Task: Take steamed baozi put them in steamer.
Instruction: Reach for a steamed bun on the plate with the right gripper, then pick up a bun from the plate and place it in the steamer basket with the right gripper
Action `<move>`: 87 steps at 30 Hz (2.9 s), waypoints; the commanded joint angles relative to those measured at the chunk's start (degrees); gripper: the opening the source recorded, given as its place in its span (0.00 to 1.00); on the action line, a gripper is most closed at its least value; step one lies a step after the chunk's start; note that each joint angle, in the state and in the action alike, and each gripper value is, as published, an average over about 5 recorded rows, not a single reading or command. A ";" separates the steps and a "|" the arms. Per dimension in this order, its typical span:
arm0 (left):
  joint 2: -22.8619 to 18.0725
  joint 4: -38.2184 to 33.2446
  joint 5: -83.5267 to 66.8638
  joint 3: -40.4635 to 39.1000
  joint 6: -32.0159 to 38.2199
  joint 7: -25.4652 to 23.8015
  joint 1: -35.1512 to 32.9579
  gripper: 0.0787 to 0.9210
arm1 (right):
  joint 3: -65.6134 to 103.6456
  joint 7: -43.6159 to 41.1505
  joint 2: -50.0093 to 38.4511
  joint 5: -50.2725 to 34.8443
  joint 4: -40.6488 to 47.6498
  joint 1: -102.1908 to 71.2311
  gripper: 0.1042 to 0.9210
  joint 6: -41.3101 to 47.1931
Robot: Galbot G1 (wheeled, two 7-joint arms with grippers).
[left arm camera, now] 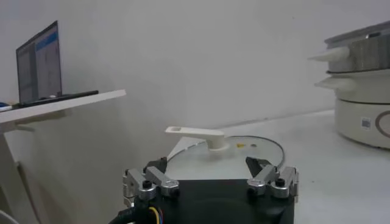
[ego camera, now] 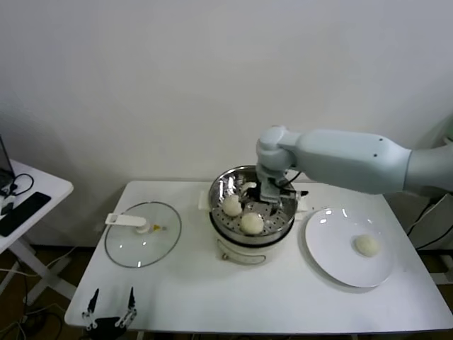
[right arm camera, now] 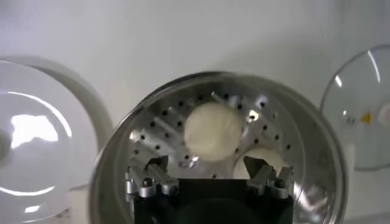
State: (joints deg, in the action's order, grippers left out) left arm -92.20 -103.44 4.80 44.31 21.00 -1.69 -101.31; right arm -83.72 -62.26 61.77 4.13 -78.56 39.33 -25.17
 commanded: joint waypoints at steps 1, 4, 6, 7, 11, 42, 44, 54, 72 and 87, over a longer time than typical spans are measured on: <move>-2.80 -0.08 0.18 -0.12 -0.07 -0.05 0.05 0.88 | -8.79 -7.43 -6.03 -18.66 12.27 10.37 0.88 7.73; -2.80 0.15 0.19 -0.35 0.00 -0.07 0.35 0.88 | -9.02 -8.25 -9.14 -20.91 15.29 9.87 0.88 10.70; -2.80 0.20 0.17 -0.50 0.04 -0.07 0.52 0.88 | -8.78 -8.08 -11.88 -20.61 15.46 8.81 0.88 12.32; -2.80 0.20 0.16 -0.58 0.05 -0.07 0.57 0.88 | -8.75 -7.83 -13.43 -20.28 15.10 8.14 0.88 13.23; -2.80 0.24 0.04 -0.69 0.14 -0.06 0.68 0.88 | -8.13 -5.81 -19.88 -17.41 13.43 4.31 0.88 16.78; -2.80 -0.24 0.02 -0.41 0.95 -0.06 -0.41 0.88 | 25.31 -1.52 -25.83 3.15 26.33 -35.04 0.88 21.87; -2.80 -0.20 0.09 -0.41 0.99 -0.06 -0.43 0.88 | 25.75 -1.44 -25.64 3.00 26.37 -35.56 0.88 22.07; -2.80 -0.09 0.21 -0.45 1.06 -0.03 -0.31 0.88 | 30.43 -0.23 -24.65 3.97 27.31 -38.41 0.88 22.15; -2.80 -0.10 0.59 -0.79 1.50 0.10 -0.27 0.88 | 31.29 0.45 -25.24 4.38 25.90 -37.84 0.82 21.52; -2.80 -0.67 0.51 -0.91 1.51 0.17 -0.55 0.88 | 10.90 0.25 -30.35 -10.18 11.07 -14.87 0.62 24.73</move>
State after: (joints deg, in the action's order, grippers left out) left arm -92.20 -103.81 5.45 43.42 22.67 -1.54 -101.79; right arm -56.76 -61.90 34.43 5.44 -56.71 6.42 -2.58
